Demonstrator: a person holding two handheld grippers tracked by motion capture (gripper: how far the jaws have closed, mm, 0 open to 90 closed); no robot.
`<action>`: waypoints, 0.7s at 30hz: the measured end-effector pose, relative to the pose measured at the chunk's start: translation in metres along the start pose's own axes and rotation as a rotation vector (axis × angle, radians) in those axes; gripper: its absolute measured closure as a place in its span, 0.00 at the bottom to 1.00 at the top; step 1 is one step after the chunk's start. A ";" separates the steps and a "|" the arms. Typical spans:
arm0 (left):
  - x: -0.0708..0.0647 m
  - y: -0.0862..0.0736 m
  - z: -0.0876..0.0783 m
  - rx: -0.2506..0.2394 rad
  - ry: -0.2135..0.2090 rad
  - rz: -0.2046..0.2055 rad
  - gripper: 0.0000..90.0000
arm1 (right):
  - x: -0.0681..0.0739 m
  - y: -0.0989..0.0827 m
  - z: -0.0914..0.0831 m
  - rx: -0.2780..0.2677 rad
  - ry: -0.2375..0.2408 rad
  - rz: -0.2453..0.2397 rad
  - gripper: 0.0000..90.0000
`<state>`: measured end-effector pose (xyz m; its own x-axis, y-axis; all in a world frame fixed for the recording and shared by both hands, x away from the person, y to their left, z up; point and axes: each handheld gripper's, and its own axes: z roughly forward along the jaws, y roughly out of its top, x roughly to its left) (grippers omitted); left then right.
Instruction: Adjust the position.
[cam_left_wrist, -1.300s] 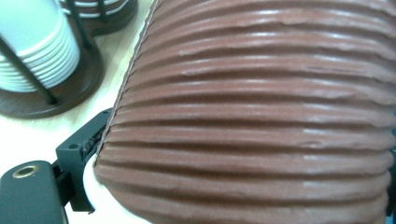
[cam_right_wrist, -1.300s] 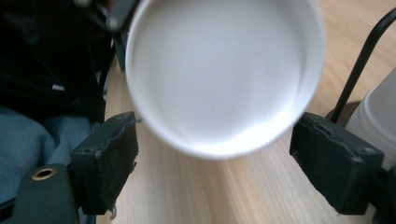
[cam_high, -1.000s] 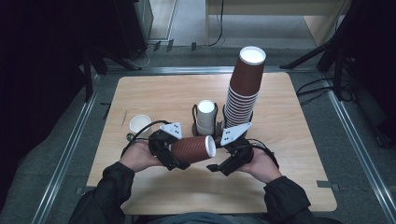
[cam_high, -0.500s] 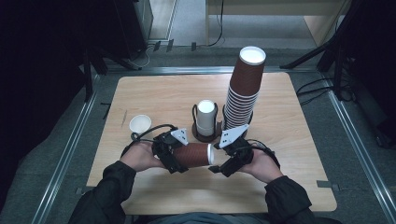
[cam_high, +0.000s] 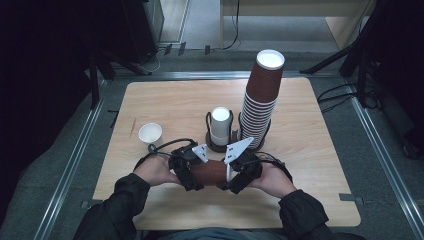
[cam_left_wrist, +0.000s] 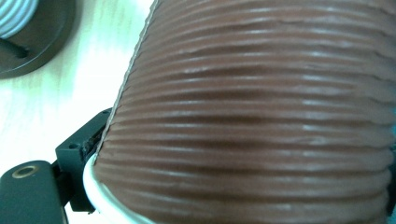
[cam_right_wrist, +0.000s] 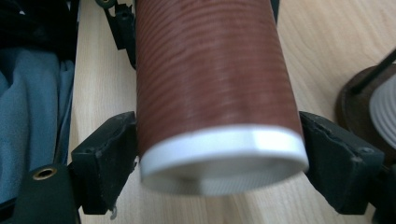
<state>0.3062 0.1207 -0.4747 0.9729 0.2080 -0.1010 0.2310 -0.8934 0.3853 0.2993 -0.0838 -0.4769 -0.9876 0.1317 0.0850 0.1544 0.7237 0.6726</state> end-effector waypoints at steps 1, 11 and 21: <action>-0.001 0.001 0.001 0.004 0.000 0.004 0.09 | 0.000 0.000 0.000 0.000 0.000 0.000 0.18; -0.007 0.006 0.006 0.013 -0.008 0.028 0.09 | 0.005 0.005 0.013 0.034 0.025 -0.035 0.22; -0.007 0.005 0.005 -0.006 0.000 0.032 0.07 | 0.006 0.006 0.010 0.037 0.017 -0.050 0.23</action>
<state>0.3001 0.1126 -0.4762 0.9798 0.1795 -0.0886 0.2000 -0.8971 0.3941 0.2941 -0.0716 -0.4797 -0.9944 0.0840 0.0648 0.1059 0.7534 0.6490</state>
